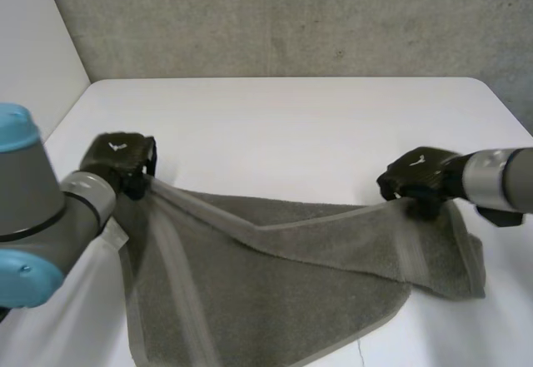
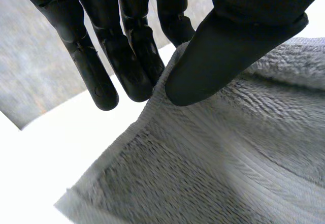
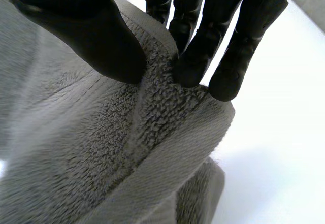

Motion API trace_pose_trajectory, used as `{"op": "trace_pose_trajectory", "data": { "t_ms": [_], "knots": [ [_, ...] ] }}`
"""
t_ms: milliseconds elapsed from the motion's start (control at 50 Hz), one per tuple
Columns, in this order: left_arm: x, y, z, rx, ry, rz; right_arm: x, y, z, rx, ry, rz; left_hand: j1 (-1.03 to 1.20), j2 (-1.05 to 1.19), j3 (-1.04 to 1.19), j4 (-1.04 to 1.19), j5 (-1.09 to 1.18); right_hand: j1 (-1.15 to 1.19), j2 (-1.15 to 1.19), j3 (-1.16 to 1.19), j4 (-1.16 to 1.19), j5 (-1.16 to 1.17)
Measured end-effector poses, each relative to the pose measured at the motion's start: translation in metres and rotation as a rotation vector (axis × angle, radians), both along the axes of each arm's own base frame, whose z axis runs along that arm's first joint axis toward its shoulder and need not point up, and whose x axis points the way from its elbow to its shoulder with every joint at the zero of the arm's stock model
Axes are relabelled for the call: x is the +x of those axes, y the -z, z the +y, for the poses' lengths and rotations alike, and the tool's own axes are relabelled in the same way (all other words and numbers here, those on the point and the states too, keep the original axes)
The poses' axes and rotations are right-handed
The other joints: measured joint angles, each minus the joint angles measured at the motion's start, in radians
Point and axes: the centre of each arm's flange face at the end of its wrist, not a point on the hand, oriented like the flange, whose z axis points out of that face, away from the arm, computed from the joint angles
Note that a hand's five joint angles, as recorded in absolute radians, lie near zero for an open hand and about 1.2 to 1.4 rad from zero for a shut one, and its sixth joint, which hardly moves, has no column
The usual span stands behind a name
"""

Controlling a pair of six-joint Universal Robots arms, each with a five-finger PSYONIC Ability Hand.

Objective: Fold the towel.

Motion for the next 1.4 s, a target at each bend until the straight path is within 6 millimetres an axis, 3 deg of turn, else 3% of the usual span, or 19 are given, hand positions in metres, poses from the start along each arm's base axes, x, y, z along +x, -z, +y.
{"op": "trace_pose_trajectory", "data": {
  "t_ms": [80,220,460,780,860,900,980,1040,1120,1200,1220,1260,1280,1320,1360,1400],
  "knots": [
    [-0.004,0.02,-0.012,0.02,-0.002,-0.003,0.008,0.031,-0.013,-0.008,0.03,-0.017,0.0,0.0,0.0,0.0,0.0,-0.122,-0.157,-0.154,-0.155,-0.15],
    [-0.005,0.025,-0.019,-0.031,-0.005,0.015,0.009,0.05,-0.017,-0.055,0.063,-0.032,0.0,0.0,0.0,0.0,0.0,-0.31,-0.324,-0.337,-0.33,-0.335],
    [-0.003,0.013,-0.01,-0.086,-0.004,0.032,0.006,0.048,-0.013,-0.162,0.075,-0.049,0.0,0.0,0.0,0.0,0.0,-0.394,-0.407,-0.419,-0.41,-0.428],
    [-0.003,0.014,-0.008,-0.091,-0.002,0.034,0.005,0.05,-0.012,-0.166,0.079,-0.045,0.0,0.0,0.0,0.0,0.0,-0.4,-0.419,-0.427,-0.422,-0.432],
    [-0.003,0.015,-0.008,-0.089,-0.001,0.033,0.005,0.051,-0.012,-0.162,0.077,-0.042,0.0,0.0,0.0,0.0,0.0,-0.195,-0.218,-0.241,-0.239,-0.235],
    [-0.003,0.015,-0.009,-0.089,0.0,0.033,0.005,0.052,-0.012,-0.162,0.075,-0.039,0.0,0.0,0.0,0.0,0.0,-0.004,-0.031,-0.038,-0.035,-0.032],
    [-0.004,0.015,-0.011,-0.096,0.002,0.033,0.006,0.05,-0.017,-0.181,0.076,-0.039,0.0,0.0,0.0,0.0,0.0,0.008,-0.001,0.005,0.008,-0.003],
    [-0.006,0.009,-0.018,-0.126,0.003,0.041,0.008,0.039,-0.03,-0.246,0.089,-0.044,0.0,0.0,0.0,0.0,0.0,0.008,-0.001,0.005,0.008,-0.003],
    [-0.013,-0.016,-0.039,-0.229,0.001,0.071,0.014,0.004,-0.056,-0.427,0.119,-0.071,0.0,0.0,0.0,0.0,0.0,0.008,0.001,0.006,0.008,-0.002],
    [-0.021,-0.076,-0.066,-0.424,-0.004,0.132,0.031,-0.079,-0.082,-0.774,0.142,-0.19,0.0,0.0,0.0,0.0,0.0,0.03,0.002,0.006,0.008,0.004],
    [-0.022,-0.087,-0.069,-0.455,-0.006,0.142,0.033,-0.091,-0.083,-0.823,0.144,-0.213,0.0,0.0,0.0,0.0,0.0,0.031,0.003,0.005,0.008,0.005],
    [-0.024,-0.131,-0.077,-0.585,-0.012,0.188,0.038,-0.137,-0.083,-0.991,0.153,-0.308,0.0,0.0,0.0,0.0,0.0,0.031,0.005,0.005,0.008,0.008],
    [-0.024,-0.141,-0.078,-0.612,-0.014,0.197,0.039,-0.148,-0.082,-1.029,0.155,-0.334,0.0,0.0,0.0,0.0,0.0,0.031,0.005,0.005,0.008,0.007],
    [-0.023,-0.183,-0.079,-0.73,-0.027,0.241,0.039,-0.185,-0.076,-1.152,0.161,-0.434,0.0,0.0,0.0,0.0,0.0,0.031,0.005,0.005,0.008,0.008],
    [-0.02,-0.212,-0.076,-0.812,-0.048,0.276,0.039,-0.205,-0.07,-1.21,0.165,-0.509,0.0,0.0,0.0,0.0,0.0,0.031,0.005,0.005,0.008,0.008],
    [-0.017,-0.226,-0.074,-0.852,-0.071,0.296,0.038,-0.21,-0.066,-1.215,0.168,-0.541,0.0,0.0,0.0,0.0,0.0,0.032,0.005,0.005,0.008,0.008]
  ]
}}
